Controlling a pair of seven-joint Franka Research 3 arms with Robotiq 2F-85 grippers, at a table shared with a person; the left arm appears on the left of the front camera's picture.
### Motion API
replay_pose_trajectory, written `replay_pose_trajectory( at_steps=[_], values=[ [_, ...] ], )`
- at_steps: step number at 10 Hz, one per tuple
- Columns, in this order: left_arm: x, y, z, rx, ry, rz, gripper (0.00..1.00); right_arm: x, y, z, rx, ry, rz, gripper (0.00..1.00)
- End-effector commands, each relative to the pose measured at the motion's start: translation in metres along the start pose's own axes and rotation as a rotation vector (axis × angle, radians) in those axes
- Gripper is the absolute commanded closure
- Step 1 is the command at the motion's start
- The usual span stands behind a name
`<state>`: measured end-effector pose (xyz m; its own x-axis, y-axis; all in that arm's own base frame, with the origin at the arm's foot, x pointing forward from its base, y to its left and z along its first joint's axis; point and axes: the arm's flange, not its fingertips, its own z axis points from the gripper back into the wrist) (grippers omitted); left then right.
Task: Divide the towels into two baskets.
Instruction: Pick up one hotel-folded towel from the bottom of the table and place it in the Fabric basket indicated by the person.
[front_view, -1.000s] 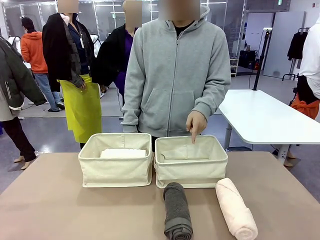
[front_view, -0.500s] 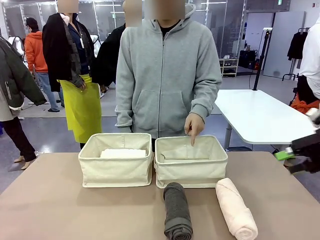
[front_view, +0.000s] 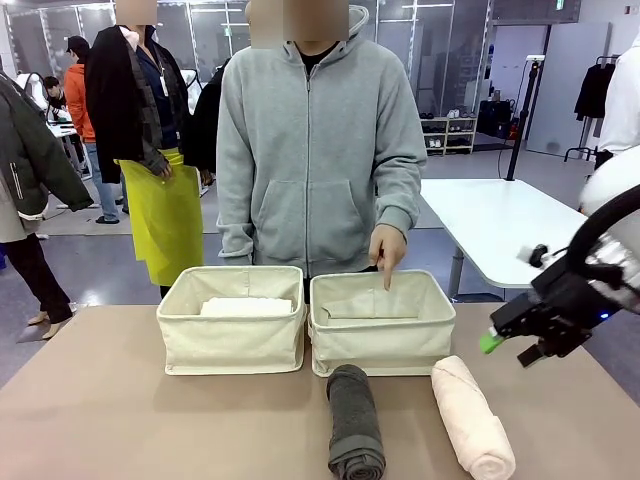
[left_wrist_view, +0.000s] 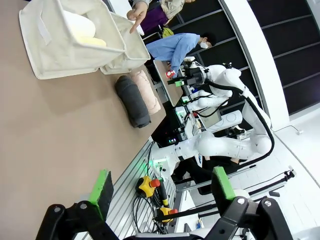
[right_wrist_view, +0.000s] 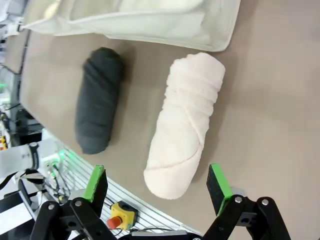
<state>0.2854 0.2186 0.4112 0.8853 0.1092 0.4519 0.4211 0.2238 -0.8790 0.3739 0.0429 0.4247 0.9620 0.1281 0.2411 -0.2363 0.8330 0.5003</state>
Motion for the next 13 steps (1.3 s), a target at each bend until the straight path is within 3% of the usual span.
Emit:
replay_pose_trajectory(
  at_steps=[1,6,13],
  values=[
    [-0.001,-0.004,0.002,-0.007,-0.005,-0.015,0.00,-0.038,0.007,-0.035,-0.138,0.021,-0.049,0.00],
    [-0.001,-0.004,0.002,-0.007,-0.005,-0.015,0.00,-0.036,0.019,-0.080,-0.307,0.039,-0.057,0.00],
    [-0.001,-0.004,0.002,-0.007,-0.005,-0.015,0.00,-0.026,0.014,-0.129,-0.401,-0.005,-0.050,0.00]
  ],
)
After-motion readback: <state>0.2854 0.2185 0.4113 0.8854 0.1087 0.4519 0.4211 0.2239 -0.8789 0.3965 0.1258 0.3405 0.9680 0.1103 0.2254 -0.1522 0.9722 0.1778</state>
